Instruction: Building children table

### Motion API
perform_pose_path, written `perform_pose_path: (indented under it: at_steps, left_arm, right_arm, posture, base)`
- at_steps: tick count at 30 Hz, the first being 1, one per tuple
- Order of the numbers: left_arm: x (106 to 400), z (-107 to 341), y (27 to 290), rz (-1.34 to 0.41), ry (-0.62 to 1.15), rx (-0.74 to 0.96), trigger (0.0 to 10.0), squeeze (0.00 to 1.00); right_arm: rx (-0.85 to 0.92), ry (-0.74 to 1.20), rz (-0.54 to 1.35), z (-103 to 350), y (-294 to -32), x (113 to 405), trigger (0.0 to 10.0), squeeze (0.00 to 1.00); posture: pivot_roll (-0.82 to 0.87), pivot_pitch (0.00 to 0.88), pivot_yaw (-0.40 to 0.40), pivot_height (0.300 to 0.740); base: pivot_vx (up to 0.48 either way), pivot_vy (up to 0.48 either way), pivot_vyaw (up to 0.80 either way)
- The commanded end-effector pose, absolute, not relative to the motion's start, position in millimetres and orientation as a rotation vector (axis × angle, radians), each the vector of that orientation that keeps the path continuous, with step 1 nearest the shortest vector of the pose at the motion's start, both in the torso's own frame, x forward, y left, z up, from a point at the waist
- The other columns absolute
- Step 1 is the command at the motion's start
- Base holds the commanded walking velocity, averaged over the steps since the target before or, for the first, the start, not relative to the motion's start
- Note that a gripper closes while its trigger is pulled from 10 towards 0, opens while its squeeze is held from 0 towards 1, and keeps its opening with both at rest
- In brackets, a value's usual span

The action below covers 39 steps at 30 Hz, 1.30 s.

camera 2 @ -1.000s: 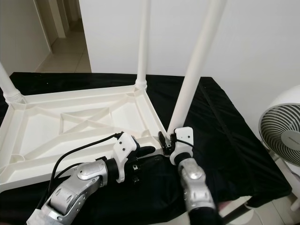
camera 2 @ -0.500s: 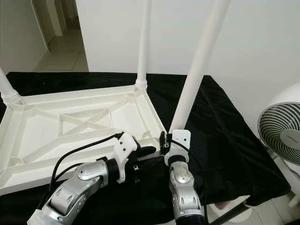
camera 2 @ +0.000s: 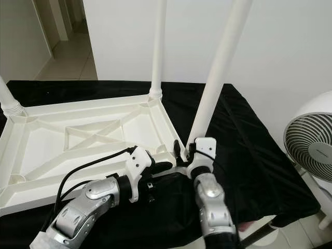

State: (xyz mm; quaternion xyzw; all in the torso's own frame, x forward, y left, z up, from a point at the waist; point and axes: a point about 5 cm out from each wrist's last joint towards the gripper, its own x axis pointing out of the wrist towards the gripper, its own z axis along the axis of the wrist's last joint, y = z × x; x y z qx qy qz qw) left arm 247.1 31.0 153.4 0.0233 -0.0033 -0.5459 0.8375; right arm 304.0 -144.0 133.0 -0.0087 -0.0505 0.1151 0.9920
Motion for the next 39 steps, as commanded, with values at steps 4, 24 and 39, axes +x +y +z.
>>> perform_pose_path:
  at_steps: [4,24,39]
  left_arm:
    - [248,156,30,-1.163,-0.017,0.057,10.0,0.00]
    - [249,158,30,-1.164,-0.027,0.058,10.0,0.00]
    - [248,157,31,-1.157,-0.021,0.049,10.0,0.00]
  right_arm:
    - [-0.056,-0.080,0.394,133,-158,310,10.0,0.00]
    - [-0.204,0.056,0.835,121,-170,326,0.0,0.00]
    - [-0.183,0.069,0.798,112,-181,324,10.0,0.00]
  posture:
    - [0.01,0.000,-0.040,0.740]
    - [0.02,0.000,-0.040,0.740]
    - [0.02,0.000,-0.041,0.740]
  base:
    - [0.000,0.000,0.00]
    - [0.000,0.000,0.00]
    - [0.000,0.000,0.00]
